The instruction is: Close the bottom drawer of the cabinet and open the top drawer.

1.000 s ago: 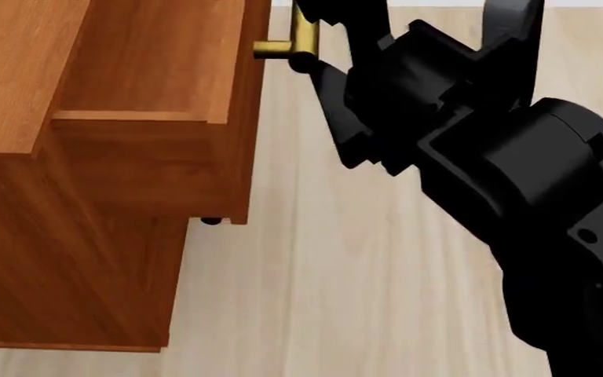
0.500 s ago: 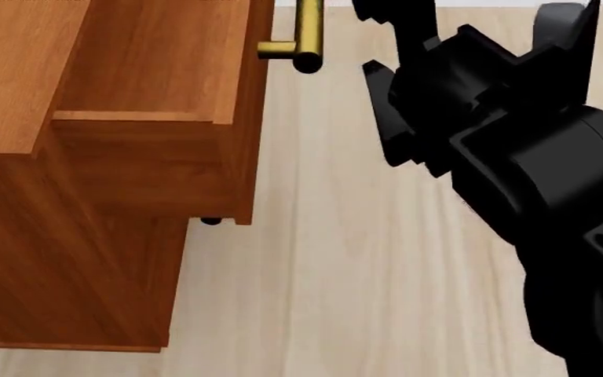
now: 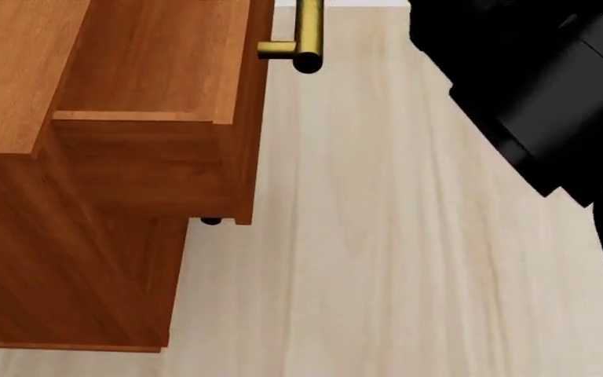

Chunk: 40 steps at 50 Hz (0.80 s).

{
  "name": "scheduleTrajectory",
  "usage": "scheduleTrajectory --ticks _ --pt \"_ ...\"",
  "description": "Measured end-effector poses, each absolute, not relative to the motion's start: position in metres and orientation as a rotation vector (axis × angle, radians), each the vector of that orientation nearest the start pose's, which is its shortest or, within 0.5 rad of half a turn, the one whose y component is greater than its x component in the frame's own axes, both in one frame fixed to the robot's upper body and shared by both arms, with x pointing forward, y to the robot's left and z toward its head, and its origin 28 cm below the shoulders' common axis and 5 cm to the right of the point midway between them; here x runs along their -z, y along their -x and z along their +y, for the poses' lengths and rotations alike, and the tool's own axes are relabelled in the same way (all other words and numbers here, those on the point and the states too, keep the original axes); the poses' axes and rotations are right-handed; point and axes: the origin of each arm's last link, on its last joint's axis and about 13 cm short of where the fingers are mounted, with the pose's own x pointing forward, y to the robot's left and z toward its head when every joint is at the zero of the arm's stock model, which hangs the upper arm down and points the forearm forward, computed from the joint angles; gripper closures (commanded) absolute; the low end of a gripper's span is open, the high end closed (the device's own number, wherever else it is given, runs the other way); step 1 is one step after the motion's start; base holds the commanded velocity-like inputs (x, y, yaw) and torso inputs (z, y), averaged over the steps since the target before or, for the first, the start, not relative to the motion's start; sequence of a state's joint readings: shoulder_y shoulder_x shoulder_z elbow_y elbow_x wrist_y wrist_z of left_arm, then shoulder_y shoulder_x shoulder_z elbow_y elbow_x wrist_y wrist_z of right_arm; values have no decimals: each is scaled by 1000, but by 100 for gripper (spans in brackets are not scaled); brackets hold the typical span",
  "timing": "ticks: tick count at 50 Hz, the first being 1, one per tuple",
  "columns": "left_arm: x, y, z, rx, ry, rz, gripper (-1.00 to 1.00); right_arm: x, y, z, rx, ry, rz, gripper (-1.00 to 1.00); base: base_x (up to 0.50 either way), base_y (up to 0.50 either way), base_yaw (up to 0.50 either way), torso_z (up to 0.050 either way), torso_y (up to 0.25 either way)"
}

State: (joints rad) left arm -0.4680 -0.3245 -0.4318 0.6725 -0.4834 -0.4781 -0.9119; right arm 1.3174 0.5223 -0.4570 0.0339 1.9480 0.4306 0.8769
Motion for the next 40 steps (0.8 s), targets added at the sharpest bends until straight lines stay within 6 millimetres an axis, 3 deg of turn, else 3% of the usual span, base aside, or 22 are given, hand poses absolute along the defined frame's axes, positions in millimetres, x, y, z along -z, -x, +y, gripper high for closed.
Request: scheduleTrajectory --ticks 21,40 --pt "-246 -220 309 -966 407 -683 -100 -381 -278 -68 -380 -316 31 -100 0 0 0 0 0" --pt "-246 -219 310 -964 411 -684 -100 -372 -293 -47 -348 -59 140 -100 0 0 0 0 0"
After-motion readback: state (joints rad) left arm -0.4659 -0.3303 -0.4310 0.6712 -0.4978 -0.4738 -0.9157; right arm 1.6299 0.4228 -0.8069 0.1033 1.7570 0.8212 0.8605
